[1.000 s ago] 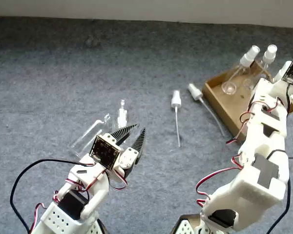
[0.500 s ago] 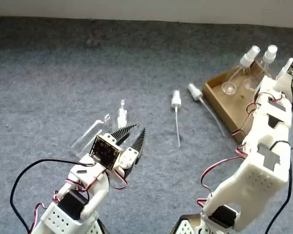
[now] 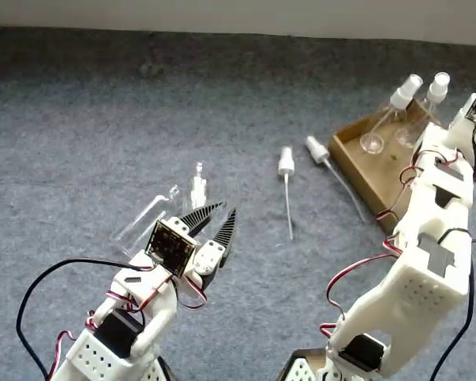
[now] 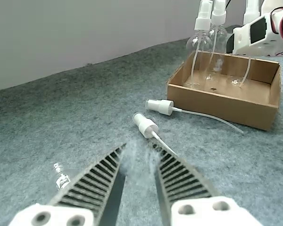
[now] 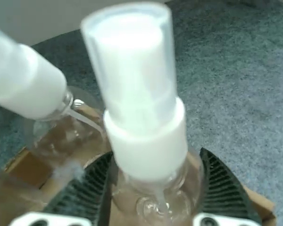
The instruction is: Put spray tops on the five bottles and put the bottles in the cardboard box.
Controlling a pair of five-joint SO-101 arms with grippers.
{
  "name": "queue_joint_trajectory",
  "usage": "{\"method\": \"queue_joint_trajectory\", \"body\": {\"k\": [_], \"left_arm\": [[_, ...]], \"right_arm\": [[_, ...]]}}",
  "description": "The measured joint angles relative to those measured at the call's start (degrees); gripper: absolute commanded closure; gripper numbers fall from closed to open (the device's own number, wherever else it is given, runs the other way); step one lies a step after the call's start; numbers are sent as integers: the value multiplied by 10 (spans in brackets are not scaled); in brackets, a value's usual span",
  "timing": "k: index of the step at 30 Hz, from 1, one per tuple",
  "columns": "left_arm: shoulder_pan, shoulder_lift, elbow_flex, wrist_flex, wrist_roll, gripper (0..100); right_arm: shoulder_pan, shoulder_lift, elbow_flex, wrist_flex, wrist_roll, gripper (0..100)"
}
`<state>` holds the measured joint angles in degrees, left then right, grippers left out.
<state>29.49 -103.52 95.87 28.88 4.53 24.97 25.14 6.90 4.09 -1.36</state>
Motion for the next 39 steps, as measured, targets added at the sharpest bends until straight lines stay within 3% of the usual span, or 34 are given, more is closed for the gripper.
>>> {"method": "queue_joint_trajectory", "body": {"k": [14,21,39], "left_arm": [[0,0,0,0,0,962],[0,0,0,0,0,962],[0,0,0,0,0,962]], "right_arm": [[0,-1,-14,75,-1,772],[1,2,-11,87,-1,695],[2,-31,-12,140,1,692]]}}
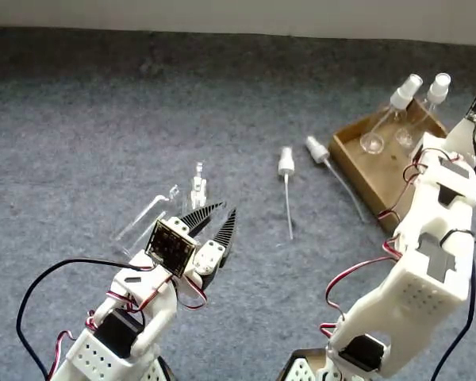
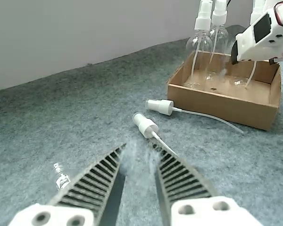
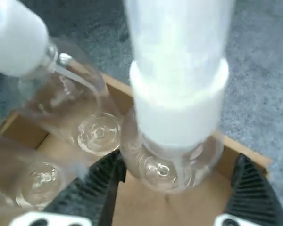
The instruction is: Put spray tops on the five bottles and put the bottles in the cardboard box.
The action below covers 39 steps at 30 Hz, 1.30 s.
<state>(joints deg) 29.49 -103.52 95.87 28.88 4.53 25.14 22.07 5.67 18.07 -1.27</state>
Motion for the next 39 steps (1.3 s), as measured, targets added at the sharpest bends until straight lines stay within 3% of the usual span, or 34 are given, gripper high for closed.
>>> {"method": "queue_joint_trajectory", "body": {"k": [10,27,39], "left_arm": [[0,0,0,12,0,962],[-7,0,0,18,0,962],[-93,0,0,18,0,961]], "right_arm": [[0,-3,-22,76,0,691],[0,-3,-257,417,0,691],[0,-3,-402,638,123,692]]}}
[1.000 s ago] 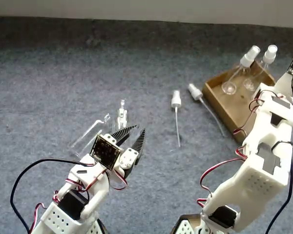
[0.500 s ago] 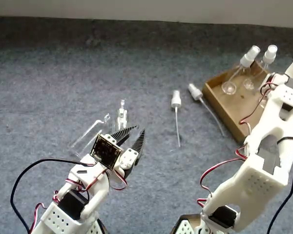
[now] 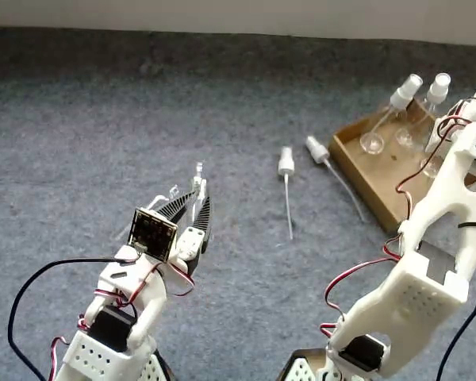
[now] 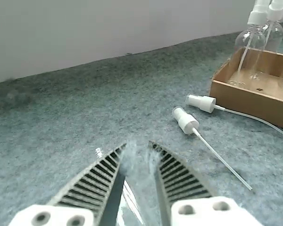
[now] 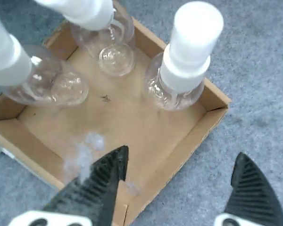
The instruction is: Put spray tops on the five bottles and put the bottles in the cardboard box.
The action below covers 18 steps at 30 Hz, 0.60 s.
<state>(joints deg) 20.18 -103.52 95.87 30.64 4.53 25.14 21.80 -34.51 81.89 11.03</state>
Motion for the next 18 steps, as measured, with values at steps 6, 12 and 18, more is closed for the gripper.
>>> {"method": "queue_joint_trajectory", "body": {"k": [6,12,18], "left_arm": [[-40,0,-1,0,0,961],[-42,0,-1,0,0,960],[-47,0,-1,1,0,959]], "right_arm": [[0,0,-54,92,22,693],[-3,0,-117,171,22,694],[-43,-1,-138,182,22,694]]}}
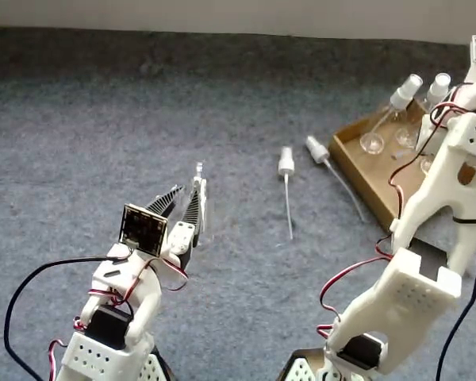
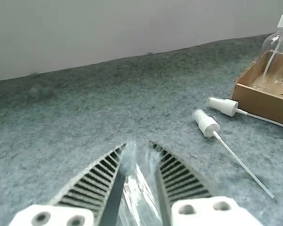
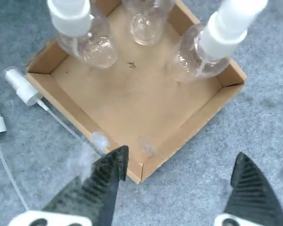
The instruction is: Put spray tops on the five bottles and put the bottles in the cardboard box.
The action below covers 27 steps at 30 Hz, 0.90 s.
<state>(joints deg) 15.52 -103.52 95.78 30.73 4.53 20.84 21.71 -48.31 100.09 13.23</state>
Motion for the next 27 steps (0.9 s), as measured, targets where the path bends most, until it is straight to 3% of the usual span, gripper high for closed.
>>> {"method": "queue_joint_trajectory", "body": {"k": [8,16,27], "left_arm": [[0,0,-1,0,0,959],[-1,0,-1,0,0,959],[-99,0,-4,0,0,959]], "right_arm": [[-84,-7,0,0,-21,694],[-171,-125,11,0,-70,694],[-320,-200,198,0,-74,694]]}}
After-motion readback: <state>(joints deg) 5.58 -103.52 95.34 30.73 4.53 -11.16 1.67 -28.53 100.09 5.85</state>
